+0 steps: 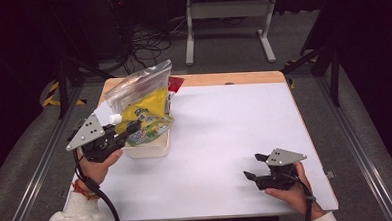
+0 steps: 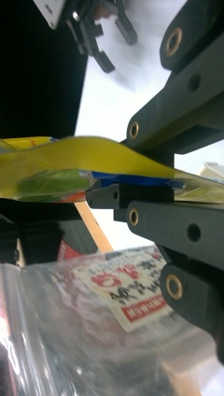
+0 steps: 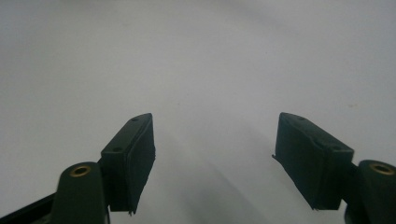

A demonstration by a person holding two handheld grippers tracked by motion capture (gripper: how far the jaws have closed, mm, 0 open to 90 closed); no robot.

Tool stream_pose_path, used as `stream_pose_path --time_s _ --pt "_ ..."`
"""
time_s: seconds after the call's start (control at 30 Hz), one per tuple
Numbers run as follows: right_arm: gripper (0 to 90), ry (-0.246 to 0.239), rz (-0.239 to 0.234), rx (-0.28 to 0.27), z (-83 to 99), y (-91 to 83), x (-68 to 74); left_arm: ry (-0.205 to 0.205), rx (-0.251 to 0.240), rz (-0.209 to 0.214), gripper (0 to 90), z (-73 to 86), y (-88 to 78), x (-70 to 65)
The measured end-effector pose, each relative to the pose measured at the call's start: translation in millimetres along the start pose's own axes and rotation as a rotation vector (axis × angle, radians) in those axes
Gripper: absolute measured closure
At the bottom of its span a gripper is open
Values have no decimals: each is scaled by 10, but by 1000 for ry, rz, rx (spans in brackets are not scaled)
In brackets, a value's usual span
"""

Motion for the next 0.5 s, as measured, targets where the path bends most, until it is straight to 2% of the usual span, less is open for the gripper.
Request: stream_pose_path --time_s 0.1,0.27,0.47,0.5 --pt "284 -2 -7 6 13 20 17 -4 -2 12 850 23 -11 35" --pt "279 -8 -9 14 23 37 23 20 19 16 850 74 -24 75" --pt "278 -7 -8 17 30 34 33 18 32 32 850 143 -14 120" --pt "277 -3 -8 13 29 30 33 28 35 28 850 149 -7 135"
Point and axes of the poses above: each handheld gripper's, and its own axes: y roughly forward along the jaws, z roughly out of its underside, x roughly to its left, the point moved 10 cm from there along y, roughly forward along the jaws, and after that the axes turned 14 degrees about -x, right-handed, at the moved point
